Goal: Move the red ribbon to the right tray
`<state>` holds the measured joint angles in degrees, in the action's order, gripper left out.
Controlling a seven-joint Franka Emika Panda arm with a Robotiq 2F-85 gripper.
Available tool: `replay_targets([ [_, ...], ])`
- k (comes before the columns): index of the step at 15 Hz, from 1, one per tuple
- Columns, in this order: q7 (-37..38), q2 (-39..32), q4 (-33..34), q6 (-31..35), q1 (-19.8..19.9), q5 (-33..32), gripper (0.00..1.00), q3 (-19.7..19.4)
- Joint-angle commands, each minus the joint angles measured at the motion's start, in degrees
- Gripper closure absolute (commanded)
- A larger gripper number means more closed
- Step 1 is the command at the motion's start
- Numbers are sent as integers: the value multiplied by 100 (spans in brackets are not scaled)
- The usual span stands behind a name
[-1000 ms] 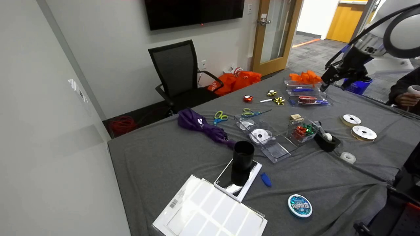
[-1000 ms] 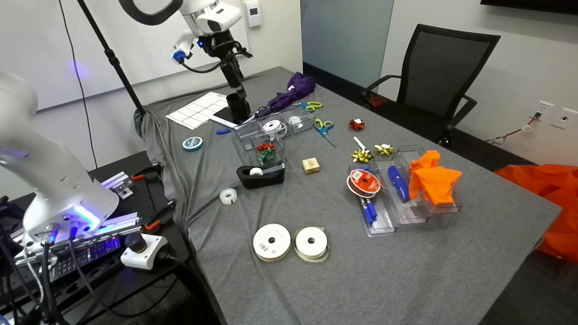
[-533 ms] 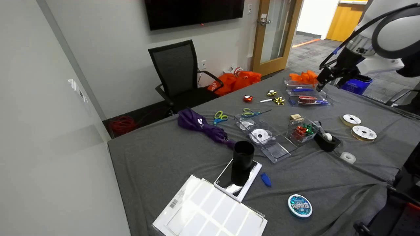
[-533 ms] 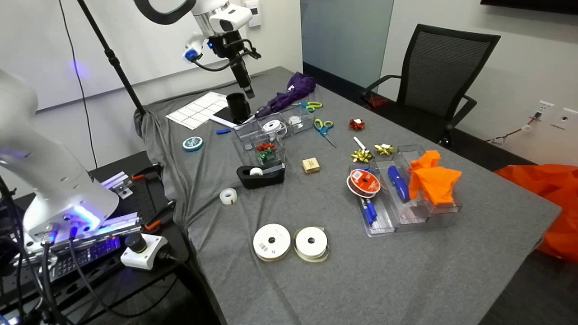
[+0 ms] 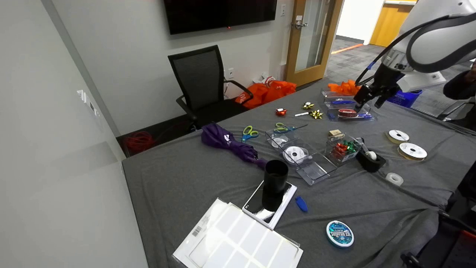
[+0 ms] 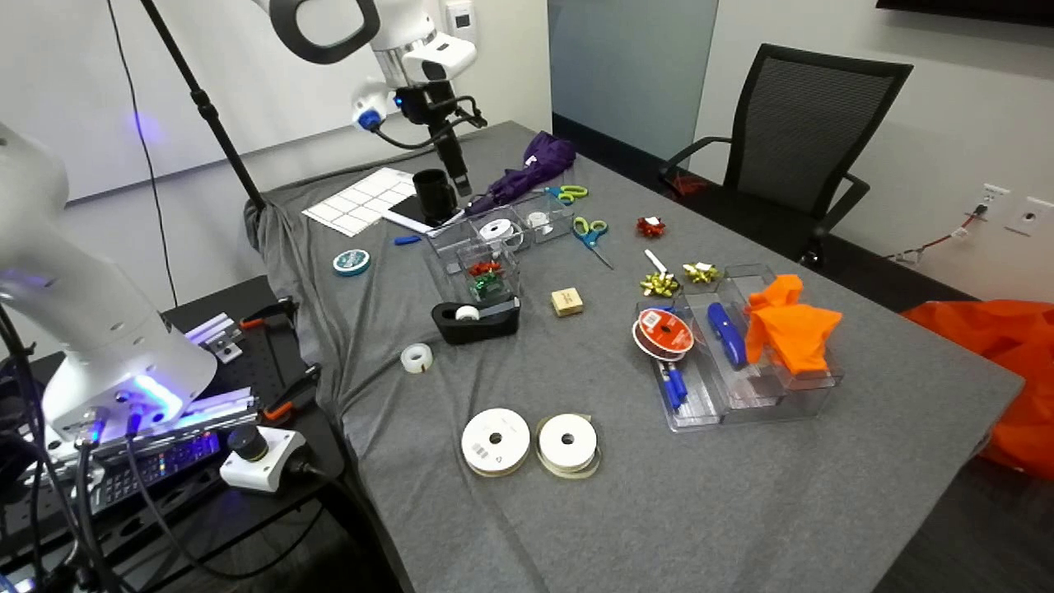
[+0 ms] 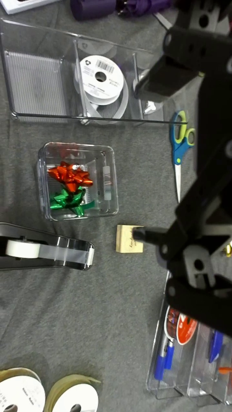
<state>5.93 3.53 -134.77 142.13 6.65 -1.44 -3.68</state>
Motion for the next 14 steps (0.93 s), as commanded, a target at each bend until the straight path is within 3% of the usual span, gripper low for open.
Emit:
replay_targets([
  [1,-676,-860,650,-363,-51,402,0,-95],
  [7,-1995,-1773,1300,-882,159,1365,0,30],
  [11,-1983,-2175,1493,-899,207,1144,0,-43],
  [13,-1443,-2255,1470,-546,89,688,0,-208],
  [14,-1688,-2123,1353,-683,169,935,0,-59],
])
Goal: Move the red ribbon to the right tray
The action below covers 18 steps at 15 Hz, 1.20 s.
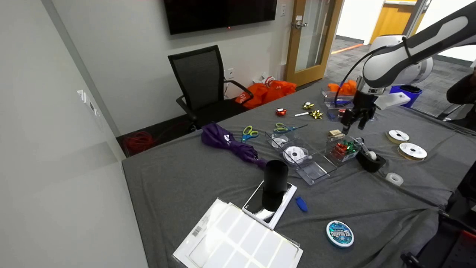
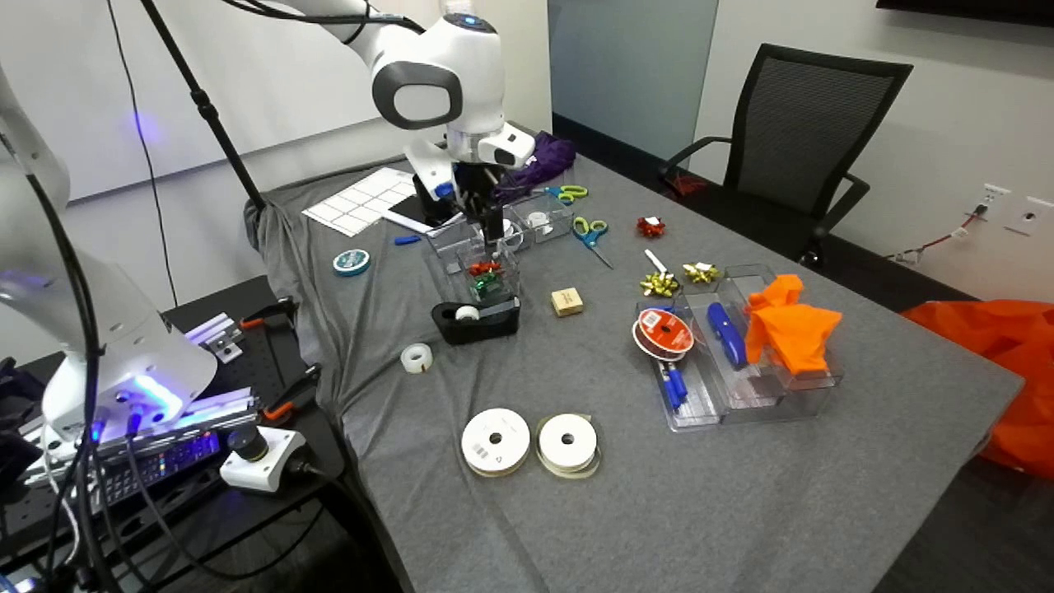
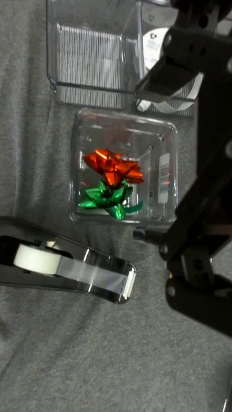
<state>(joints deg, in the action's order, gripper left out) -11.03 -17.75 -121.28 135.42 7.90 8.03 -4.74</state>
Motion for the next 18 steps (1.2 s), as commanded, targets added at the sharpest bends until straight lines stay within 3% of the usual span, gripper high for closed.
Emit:
replay_targets([
  [1,141,-49,35,39,41,-147,0,8],
  [9,167,-295,110,134,62,-183,0,-6],
  [10,166,-337,101,146,67,-150,25,9],
  [12,168,-426,87,202,71,-123,33,30],
  [16,228,-609,145,279,73,-38,63,91],
  [18,266,-642,157,271,66,-13,71,112],
])
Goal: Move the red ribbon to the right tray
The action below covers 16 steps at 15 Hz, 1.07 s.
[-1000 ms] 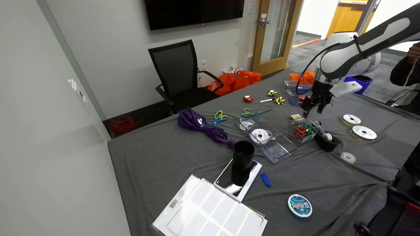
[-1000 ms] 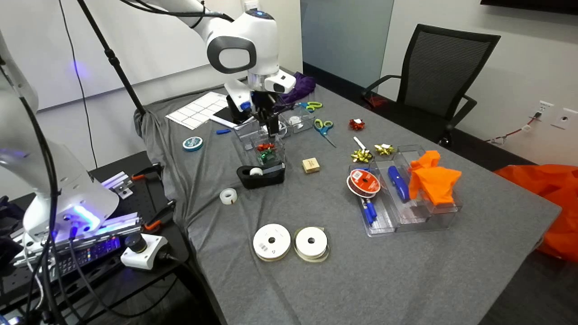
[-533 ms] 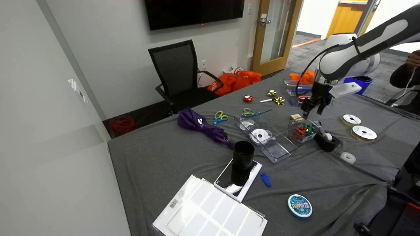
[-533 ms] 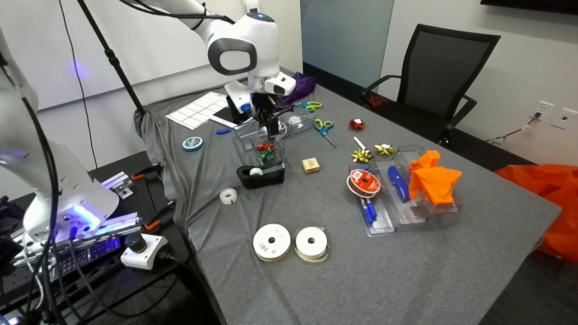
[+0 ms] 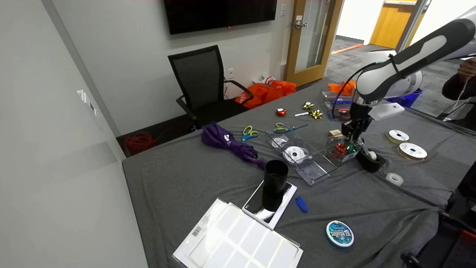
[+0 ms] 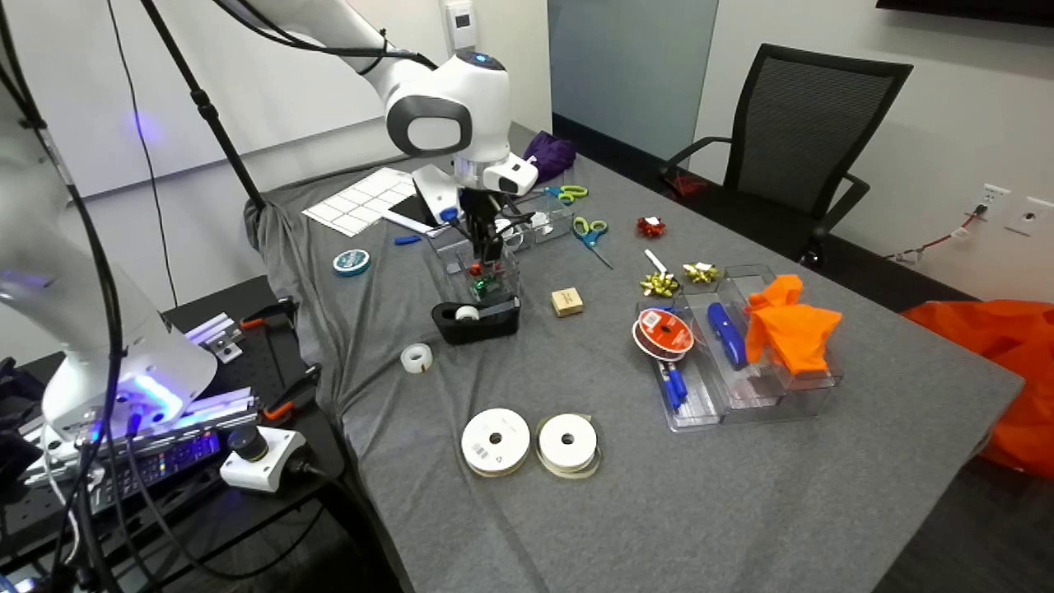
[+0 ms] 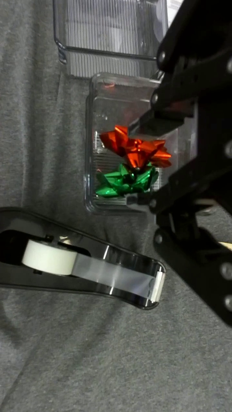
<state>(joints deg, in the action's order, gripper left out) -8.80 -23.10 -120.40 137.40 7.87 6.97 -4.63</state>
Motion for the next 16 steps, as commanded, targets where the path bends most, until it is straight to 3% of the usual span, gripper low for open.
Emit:
replay_targets([
  [1,58,-111,70,60,68,95,74,104],
  [4,95,-88,58,56,66,89,78,109],
  [6,142,-88,41,125,50,34,53,77],
  [13,352,-264,132,378,29,-5,27,46],
  [14,379,-318,158,418,29,-9,26,46],
  [16,439,-431,203,488,24,-21,33,41],
])
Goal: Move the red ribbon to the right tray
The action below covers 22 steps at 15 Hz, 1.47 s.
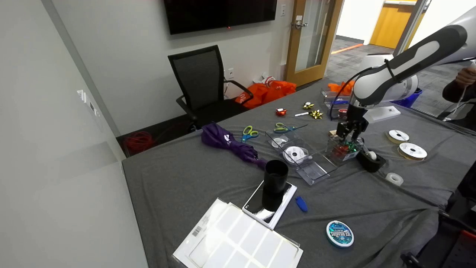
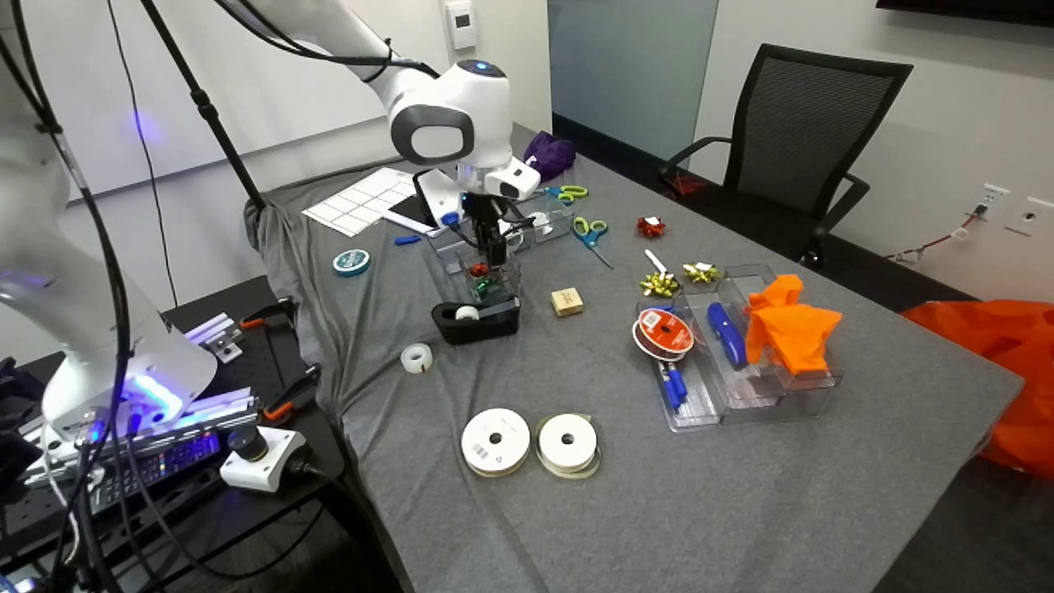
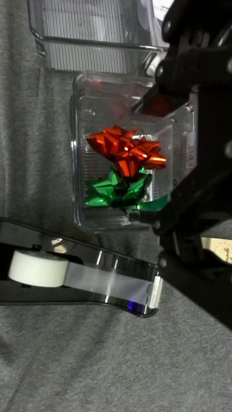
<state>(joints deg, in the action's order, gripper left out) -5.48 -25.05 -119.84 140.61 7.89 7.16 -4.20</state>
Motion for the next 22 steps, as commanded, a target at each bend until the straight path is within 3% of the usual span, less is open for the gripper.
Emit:
replay_targets([
  [1,136,-287,164,209,17,-54,35,-7],
  [5,144,-483,234,370,41,-36,35,20],
  [6,139,-530,257,386,47,-31,59,27],
  [8,154,-560,286,381,51,-18,63,35],
  [13,139,-488,233,388,67,-2,98,53],
  [22,-73,174,-188,125,124,152,100,235],
])
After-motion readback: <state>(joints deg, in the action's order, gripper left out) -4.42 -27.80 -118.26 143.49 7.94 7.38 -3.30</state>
